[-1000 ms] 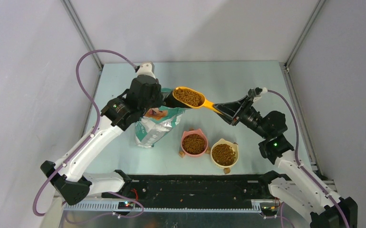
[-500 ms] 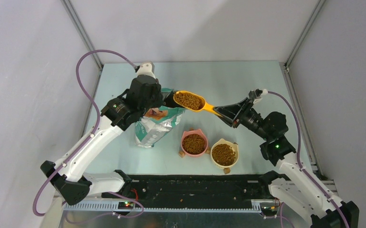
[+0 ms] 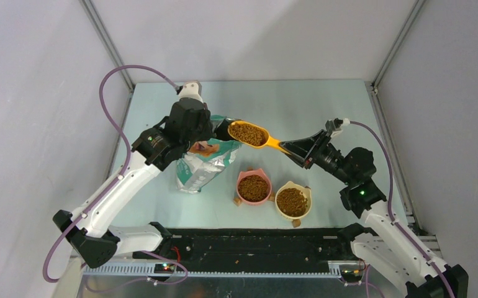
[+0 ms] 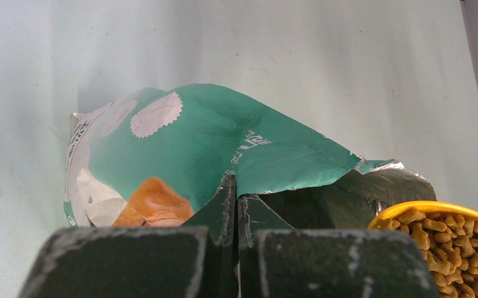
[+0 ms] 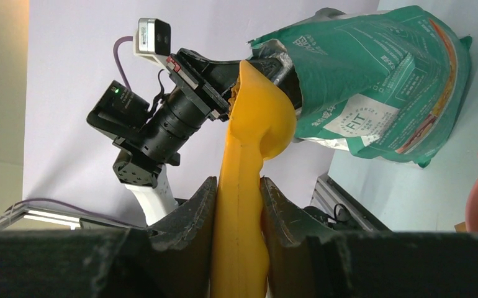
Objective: Serve the pet food
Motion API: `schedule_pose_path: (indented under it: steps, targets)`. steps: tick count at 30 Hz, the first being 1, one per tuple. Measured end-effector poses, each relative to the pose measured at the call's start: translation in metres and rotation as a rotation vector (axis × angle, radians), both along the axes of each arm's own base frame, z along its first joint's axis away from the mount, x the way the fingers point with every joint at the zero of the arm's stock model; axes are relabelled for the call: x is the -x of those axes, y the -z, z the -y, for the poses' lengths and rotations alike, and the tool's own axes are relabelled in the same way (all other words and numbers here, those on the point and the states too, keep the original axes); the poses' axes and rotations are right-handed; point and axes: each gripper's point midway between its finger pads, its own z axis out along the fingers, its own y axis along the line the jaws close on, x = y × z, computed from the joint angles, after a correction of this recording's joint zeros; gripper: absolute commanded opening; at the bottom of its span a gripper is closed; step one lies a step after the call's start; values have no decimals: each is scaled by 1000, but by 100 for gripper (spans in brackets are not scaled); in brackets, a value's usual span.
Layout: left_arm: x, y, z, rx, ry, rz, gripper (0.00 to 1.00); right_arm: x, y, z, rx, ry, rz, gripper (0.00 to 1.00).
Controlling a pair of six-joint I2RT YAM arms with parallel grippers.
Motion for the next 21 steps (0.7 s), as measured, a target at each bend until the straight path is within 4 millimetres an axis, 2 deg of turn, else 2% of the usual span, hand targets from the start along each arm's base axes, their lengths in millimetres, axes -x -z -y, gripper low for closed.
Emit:
schedule_pose_path:
  steps: [11,21]
  targets:
    - [0,0,0,0,0,0,0,8,4,10,-44,17,31,0]
    - [0,0,0,0,0,0,0,24,-15,24,-73,41,101,0]
